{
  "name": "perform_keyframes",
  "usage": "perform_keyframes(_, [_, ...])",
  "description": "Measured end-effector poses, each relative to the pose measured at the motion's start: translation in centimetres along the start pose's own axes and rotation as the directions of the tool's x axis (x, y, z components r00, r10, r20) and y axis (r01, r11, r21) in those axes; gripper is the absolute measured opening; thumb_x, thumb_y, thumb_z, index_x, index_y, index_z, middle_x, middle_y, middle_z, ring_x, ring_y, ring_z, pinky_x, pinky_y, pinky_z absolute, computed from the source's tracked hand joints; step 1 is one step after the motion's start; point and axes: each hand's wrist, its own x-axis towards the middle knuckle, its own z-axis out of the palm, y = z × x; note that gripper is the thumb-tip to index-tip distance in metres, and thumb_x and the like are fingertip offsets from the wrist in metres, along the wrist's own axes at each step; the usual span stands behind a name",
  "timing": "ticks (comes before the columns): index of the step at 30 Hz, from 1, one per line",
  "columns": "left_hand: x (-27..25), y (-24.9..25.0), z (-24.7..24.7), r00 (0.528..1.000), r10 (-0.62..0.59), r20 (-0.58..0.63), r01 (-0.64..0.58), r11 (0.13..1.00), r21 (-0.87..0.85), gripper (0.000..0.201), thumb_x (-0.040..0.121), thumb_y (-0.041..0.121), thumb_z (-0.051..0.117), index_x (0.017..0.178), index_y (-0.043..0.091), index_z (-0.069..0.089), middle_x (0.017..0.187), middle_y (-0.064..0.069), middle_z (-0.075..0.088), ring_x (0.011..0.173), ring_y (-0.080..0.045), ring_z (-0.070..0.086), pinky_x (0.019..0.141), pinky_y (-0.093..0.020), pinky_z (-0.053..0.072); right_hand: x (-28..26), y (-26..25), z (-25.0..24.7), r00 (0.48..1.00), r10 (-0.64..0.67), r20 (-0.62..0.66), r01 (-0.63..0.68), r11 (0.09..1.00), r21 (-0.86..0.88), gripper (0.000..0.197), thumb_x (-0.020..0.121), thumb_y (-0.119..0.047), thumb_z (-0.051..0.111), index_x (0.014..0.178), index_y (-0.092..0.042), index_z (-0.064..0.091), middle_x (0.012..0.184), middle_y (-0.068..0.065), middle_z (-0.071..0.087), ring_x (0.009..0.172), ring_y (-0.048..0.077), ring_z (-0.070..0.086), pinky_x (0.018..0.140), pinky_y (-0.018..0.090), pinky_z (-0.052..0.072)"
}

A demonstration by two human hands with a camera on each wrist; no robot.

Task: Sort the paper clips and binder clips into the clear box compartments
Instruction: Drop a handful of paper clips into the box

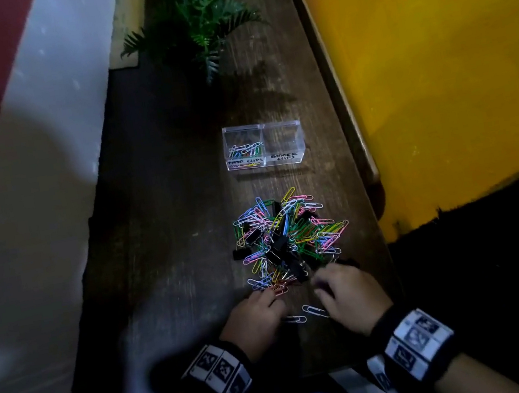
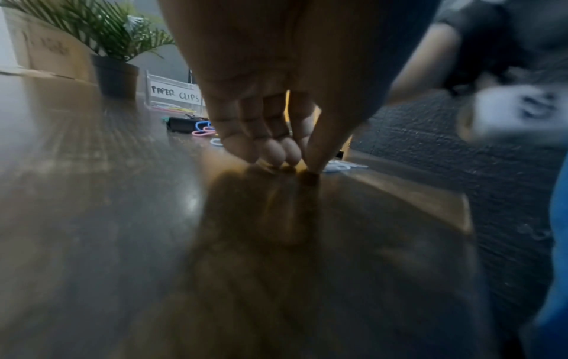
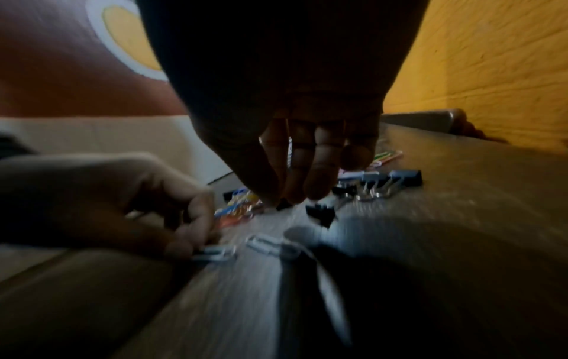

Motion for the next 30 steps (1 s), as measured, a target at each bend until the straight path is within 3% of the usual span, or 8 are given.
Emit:
perform_keyframes(6, [-0.2,0.6,-0.1,0.993,-0.105,0.049,0.107,0.993,-0.047,0.019,0.073,0.031,0.042,0.064,0.021,0.056,0.067,0.005,0.055,0.057,-0.016,0.058,0.041,-0.023,0.044,-2.0,-0.4,3.0,0.992,0.045,0.115,-0.032,0.993,-0.112,0.017,0.088,-0.024,0.051,0.103,-0.020,0.058,0.105,0.001,0.057,0.104,0.022,0.056,0.088,0.035,0.044])
perform_keyframes(9, [-0.5,0.1,-0.6,0.981,-0.155,0.113,0.179,0.953,-0.244,0.030,0.079,0.033,0.030,0.078,0.018,0.056,0.083,-0.001,0.058,0.078,-0.021,0.058,0.066,-0.033,0.051,-2.0,-0.7,3.2,0.992,0.058,0.116,-0.051,0.997,-0.063,0.022,0.086,-0.012,0.049,0.105,-0.018,0.056,0.107,0.002,0.057,0.104,0.023,0.056,0.087,0.033,0.044])
perform_keyframes(11, [-0.5,-0.2,-1.3,0.968,-0.206,0.144,0.247,0.880,-0.404,0.021,0.077,0.027,0.035,0.077,0.019,0.054,0.083,0.001,0.058,0.079,-0.020,0.056,0.072,-0.035,0.047,-1.9,-0.9,3.3,0.991,0.077,0.108,-0.073,0.996,-0.043,0.026,0.084,-0.007,0.048,0.108,-0.018,0.055,0.108,0.002,0.057,0.104,0.024,0.056,0.087,0.032,0.044])
perform_keyframes(15, [-0.3,-0.3,-1.9,0.954,-0.298,0.025,0.261,0.787,-0.559,0.010,0.072,0.015,0.048,0.074,0.018,0.058,0.069,0.011,0.057,0.067,-0.009,0.055,0.063,-0.022,0.040,-2.0,-1.2,3.5,0.989,0.096,0.115,-0.094,0.995,-0.025,0.021,0.086,-0.009,0.049,0.104,-0.017,0.056,0.107,0.002,0.055,0.101,0.022,0.056,0.084,0.030,0.043])
perform_keyframes(18, [-0.1,0.5,-1.6,0.933,-0.358,0.049,0.304,0.705,-0.641,0.023,0.074,0.016,0.059,0.094,0.027,0.062,0.067,0.015,0.061,0.073,-0.002,0.058,0.066,-0.010,0.039,-2.2,-1.5,3.9,0.988,0.134,0.075,-0.145,0.977,0.159,0.007,0.087,-0.016,0.055,0.086,-0.021,0.061,0.086,-0.003,0.055,0.080,0.013,0.057,0.072,0.024,0.043])
perform_keyframes(21, [0.0,1.3,-1.6,0.902,-0.416,0.112,0.350,0.556,-0.754,0.035,0.072,0.026,0.062,0.107,0.025,0.066,0.072,0.017,0.068,0.078,0.005,0.062,0.077,-0.008,0.043,-1.9,-1.8,4.0,0.966,0.256,0.031,-0.235,0.827,0.510,0.020,0.081,-0.013,0.068,0.067,-0.025,0.061,0.062,-0.007,0.060,0.054,0.001,0.053,0.057,0.012,0.041])
perform_keyframes(26, [1.3,1.5,-3.2,0.914,-0.381,0.138,0.324,0.483,-0.813,0.010,0.074,0.027,0.062,0.065,0.026,0.064,0.057,0.020,0.062,0.058,0.009,0.052,0.062,-0.014,0.041,-0.6,-3.0,2.4,0.962,0.255,0.093,-0.210,0.482,0.851,0.009,0.085,-0.003,0.066,0.080,-0.009,0.070,0.059,-0.001,0.064,0.055,0.010,0.058,0.053,0.021,0.048])
perform_keyframes(30, [2.7,0.3,-4.8,0.900,-0.419,0.124,0.291,0.362,-0.885,0.019,0.075,0.030,0.063,0.070,0.013,0.068,0.063,0.003,0.065,0.061,-0.005,0.055,0.064,-0.026,0.045,1.2,-3.7,0.3,0.980,0.197,0.013,-0.107,0.474,0.874,0.009,0.084,-0.001,0.067,0.080,-0.007,0.071,0.064,0.003,0.067,0.058,0.013,0.060,0.056,0.025,0.052])
